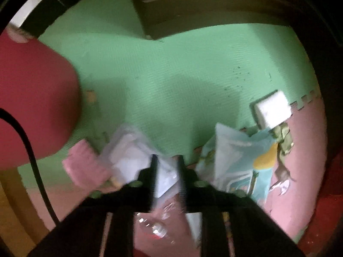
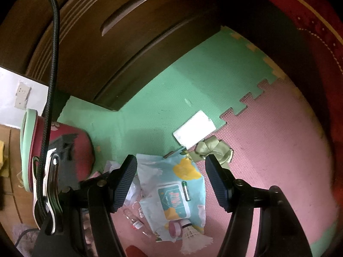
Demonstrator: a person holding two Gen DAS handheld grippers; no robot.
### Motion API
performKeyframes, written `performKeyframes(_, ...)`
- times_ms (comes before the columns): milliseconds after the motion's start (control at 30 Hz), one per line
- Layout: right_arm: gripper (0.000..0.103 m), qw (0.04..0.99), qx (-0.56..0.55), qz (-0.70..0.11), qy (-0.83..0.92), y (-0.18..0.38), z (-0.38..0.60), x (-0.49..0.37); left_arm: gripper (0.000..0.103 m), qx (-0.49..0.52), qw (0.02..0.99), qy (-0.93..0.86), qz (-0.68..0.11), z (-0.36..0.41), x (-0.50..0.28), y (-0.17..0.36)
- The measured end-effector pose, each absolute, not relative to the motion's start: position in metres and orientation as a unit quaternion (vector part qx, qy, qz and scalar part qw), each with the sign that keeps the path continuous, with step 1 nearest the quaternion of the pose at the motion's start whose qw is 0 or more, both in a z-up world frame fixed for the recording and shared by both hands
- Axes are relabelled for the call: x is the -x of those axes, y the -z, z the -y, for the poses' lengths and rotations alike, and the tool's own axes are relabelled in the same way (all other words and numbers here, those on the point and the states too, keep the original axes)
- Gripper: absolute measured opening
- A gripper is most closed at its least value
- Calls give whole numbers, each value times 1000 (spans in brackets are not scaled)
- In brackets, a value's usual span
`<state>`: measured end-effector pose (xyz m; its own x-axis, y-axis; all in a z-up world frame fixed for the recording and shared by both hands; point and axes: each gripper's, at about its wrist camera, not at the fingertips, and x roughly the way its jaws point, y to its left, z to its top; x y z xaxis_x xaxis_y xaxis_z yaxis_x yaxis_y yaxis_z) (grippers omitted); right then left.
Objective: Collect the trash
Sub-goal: 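Close the left tool on the white plastic tray and lift it, then close the right tool on the green AA battery while the left tool holds the tray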
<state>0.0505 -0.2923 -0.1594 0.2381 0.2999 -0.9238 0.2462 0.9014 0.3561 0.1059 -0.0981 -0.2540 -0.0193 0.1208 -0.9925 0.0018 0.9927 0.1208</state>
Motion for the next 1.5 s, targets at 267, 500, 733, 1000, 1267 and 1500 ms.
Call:
performKeyframes(267,68,752,-221,-621,-31,160,288,-50,58,51,669,-95,-735,15,-81,253)
performKeyframes(500,68,751,-221,-622,-31,161,287,-51,83,154,644,-124,-739,-8,-77,280)
performKeyframes(733,68,747,-227,-624,-32,164,289,-50,86,163,632,-163,-740,-10,-79,306)
performKeyframes(1000,68,737,-249,-628,-15,170,298,-49,81,142,620,-188,-748,-1,-85,332)
performKeyframes(1267,63,708,-259,-657,-24,187,297,-48,76,123,638,-147,-746,7,-86,313)
performKeyframes(1500,45,671,-254,-695,-35,208,297,-52,76,100,654,-106,-743,13,-75,262)
